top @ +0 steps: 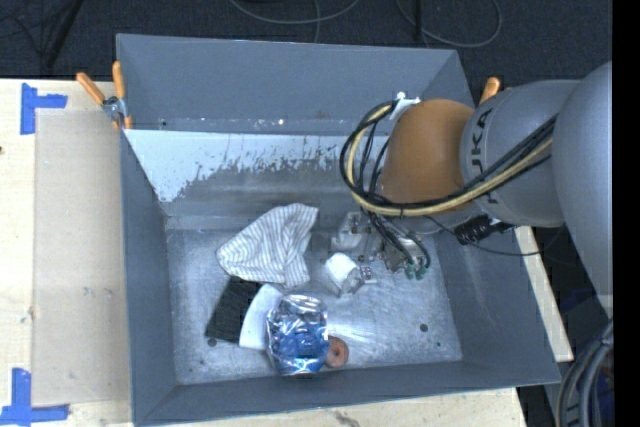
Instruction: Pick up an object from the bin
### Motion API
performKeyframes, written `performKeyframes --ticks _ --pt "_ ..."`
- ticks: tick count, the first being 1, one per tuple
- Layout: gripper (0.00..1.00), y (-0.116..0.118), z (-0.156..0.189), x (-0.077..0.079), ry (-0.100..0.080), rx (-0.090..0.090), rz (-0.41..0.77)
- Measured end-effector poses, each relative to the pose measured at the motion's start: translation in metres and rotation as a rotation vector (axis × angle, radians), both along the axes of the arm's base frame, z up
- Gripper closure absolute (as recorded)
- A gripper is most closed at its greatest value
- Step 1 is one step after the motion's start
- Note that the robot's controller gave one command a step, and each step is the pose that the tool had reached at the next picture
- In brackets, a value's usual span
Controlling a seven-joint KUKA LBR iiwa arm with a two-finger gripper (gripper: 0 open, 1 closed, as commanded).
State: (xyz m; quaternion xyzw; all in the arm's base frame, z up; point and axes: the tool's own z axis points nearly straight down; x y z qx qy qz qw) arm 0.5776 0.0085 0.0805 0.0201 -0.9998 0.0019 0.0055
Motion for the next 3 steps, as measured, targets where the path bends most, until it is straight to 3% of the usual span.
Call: performKeyframes --ticks 2,3 --pt "1.0 0.004 0.075 0.003 -0.01 0.004 0.02" --pt "1.0 0.004 0.143 -0.015 -0.011 0.004 -0.004"
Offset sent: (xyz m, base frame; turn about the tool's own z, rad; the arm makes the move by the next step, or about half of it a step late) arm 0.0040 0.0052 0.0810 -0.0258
